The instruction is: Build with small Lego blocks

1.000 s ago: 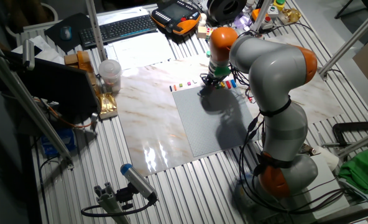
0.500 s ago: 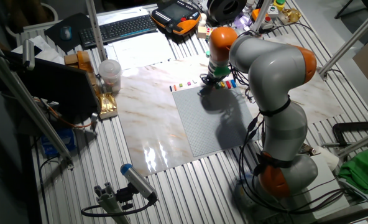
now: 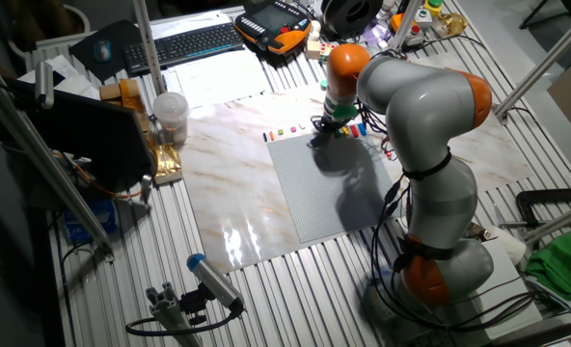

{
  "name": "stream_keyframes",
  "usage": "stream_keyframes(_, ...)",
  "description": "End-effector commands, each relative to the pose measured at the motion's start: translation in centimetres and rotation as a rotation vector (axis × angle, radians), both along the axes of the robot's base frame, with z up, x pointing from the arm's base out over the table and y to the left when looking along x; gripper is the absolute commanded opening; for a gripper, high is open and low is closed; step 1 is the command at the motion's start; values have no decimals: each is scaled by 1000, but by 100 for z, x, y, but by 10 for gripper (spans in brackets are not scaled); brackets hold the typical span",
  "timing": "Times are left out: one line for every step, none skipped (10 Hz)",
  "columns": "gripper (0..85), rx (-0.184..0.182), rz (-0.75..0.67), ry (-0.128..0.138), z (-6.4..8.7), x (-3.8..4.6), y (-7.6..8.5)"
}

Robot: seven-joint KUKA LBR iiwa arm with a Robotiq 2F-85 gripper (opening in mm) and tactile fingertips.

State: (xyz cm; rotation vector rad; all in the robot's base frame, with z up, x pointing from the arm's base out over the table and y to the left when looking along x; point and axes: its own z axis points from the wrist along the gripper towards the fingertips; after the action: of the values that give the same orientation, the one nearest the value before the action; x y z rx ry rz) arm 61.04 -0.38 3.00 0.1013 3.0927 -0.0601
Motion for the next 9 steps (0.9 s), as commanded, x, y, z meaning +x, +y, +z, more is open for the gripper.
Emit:
stream_keyframes(7,2,-1,0,-35,-13,4)
stream_keyframes(7,2,-1,0,-39,-15,5)
stream_keyframes(7,4,-2,0,-20,-15,3)
stream_keyframes(7,-1,-2,3,23,-11,-4)
stream_keyframes(7,-4,-2,6,64,-8,-6)
stream_keyframes(7,-5,-2,6,84,-13,-5)
stream_keyframes(7,-7,-4,2,107,-14,-9)
stream_keyframes(7,-5,-7,0,134,-7,-7)
stream_keyframes(7,-7,-10,0,163,3,-1)
